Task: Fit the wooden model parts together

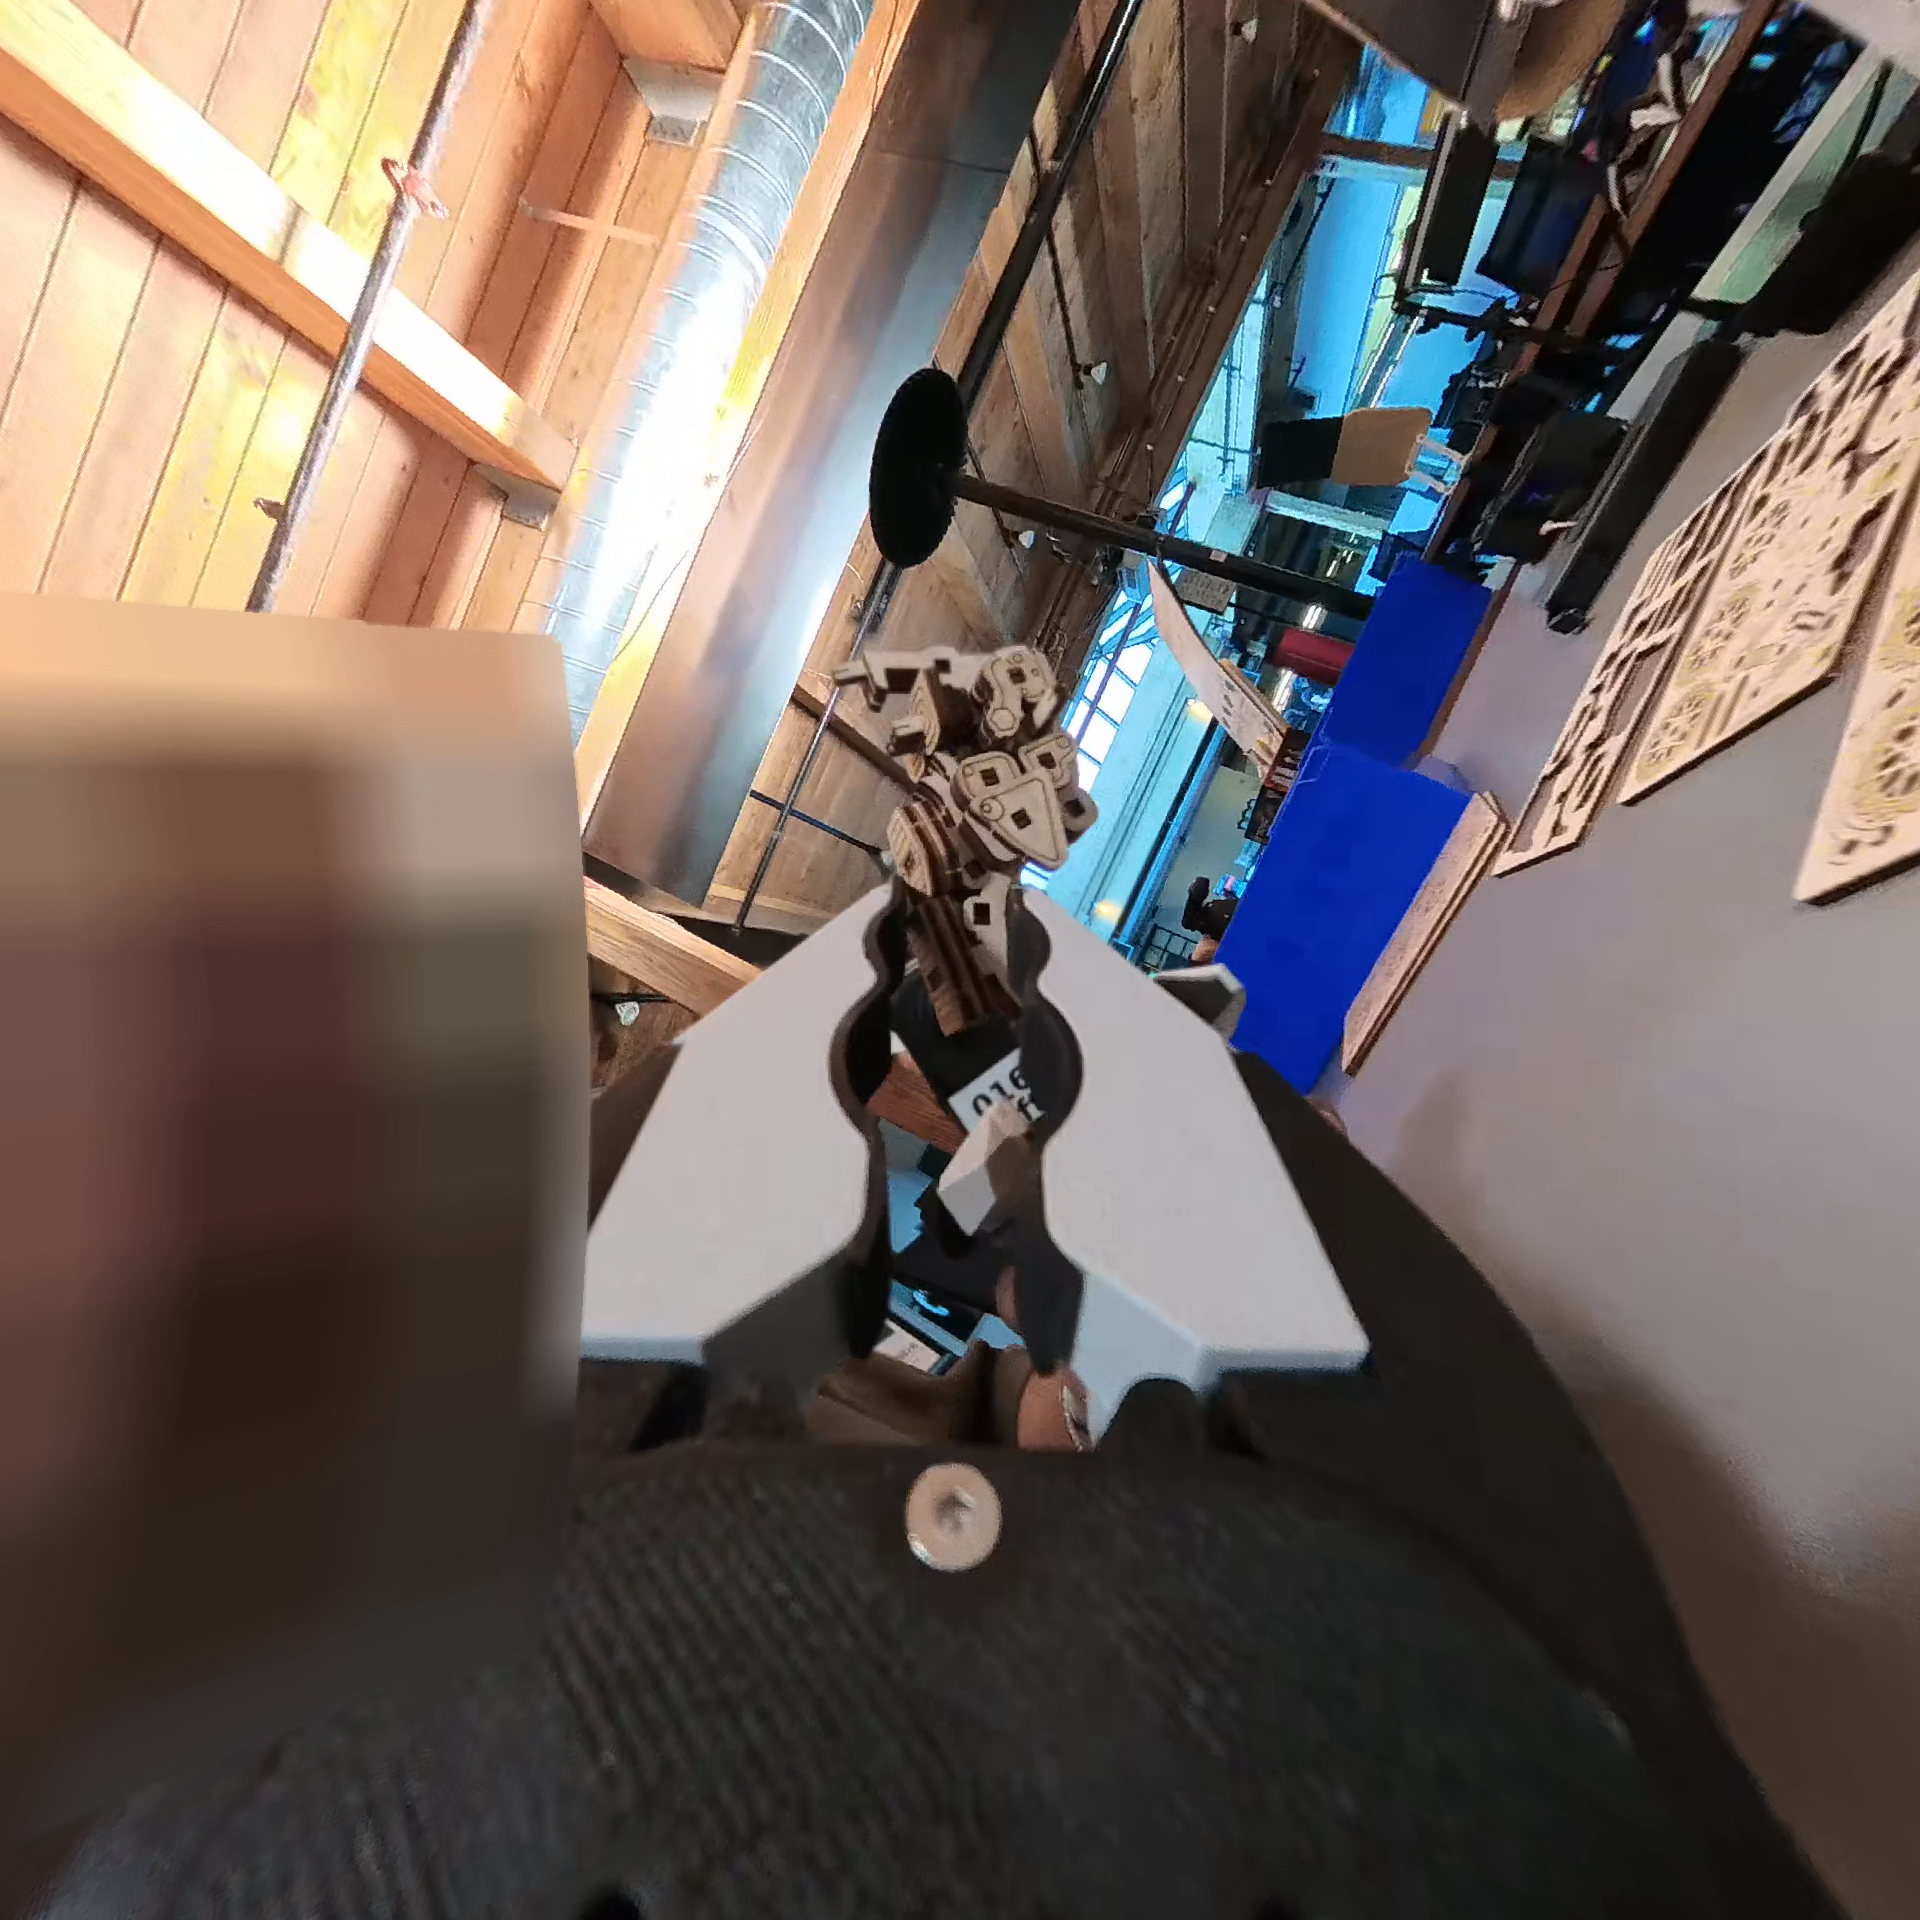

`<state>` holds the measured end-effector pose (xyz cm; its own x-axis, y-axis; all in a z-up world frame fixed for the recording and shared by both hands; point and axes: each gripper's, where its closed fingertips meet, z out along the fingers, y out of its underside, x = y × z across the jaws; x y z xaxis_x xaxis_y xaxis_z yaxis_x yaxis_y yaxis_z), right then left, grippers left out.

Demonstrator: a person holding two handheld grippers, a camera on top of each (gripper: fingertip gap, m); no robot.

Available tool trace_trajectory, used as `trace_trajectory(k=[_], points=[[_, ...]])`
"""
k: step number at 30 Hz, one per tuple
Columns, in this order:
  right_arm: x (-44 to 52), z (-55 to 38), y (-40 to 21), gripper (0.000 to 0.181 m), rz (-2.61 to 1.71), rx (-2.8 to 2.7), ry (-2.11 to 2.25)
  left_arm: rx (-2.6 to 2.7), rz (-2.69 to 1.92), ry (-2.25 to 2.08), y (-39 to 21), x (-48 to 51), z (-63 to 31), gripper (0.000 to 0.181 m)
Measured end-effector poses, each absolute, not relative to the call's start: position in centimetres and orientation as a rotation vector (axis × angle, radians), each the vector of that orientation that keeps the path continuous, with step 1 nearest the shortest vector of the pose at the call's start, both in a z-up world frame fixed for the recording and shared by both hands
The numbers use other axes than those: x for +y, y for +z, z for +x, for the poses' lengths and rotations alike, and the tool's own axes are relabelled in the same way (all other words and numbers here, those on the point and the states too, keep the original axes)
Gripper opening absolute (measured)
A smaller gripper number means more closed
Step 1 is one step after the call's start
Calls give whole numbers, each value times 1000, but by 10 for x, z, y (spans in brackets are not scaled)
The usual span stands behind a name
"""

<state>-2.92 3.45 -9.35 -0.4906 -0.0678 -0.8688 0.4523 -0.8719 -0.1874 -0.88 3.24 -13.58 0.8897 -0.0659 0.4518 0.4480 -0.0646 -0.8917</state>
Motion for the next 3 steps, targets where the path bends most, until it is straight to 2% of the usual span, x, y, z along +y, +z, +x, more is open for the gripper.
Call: trace_trajectory(k=[1, 3], points=[[32, -29, -94, 17, 1369, 578, -2401, -301, -1580, -453, -135, 32, -6, 39], [28, -28, -96, 16, 1350, 568, -2371, -280, -1566, -489, -132, 32, -1, 38]])
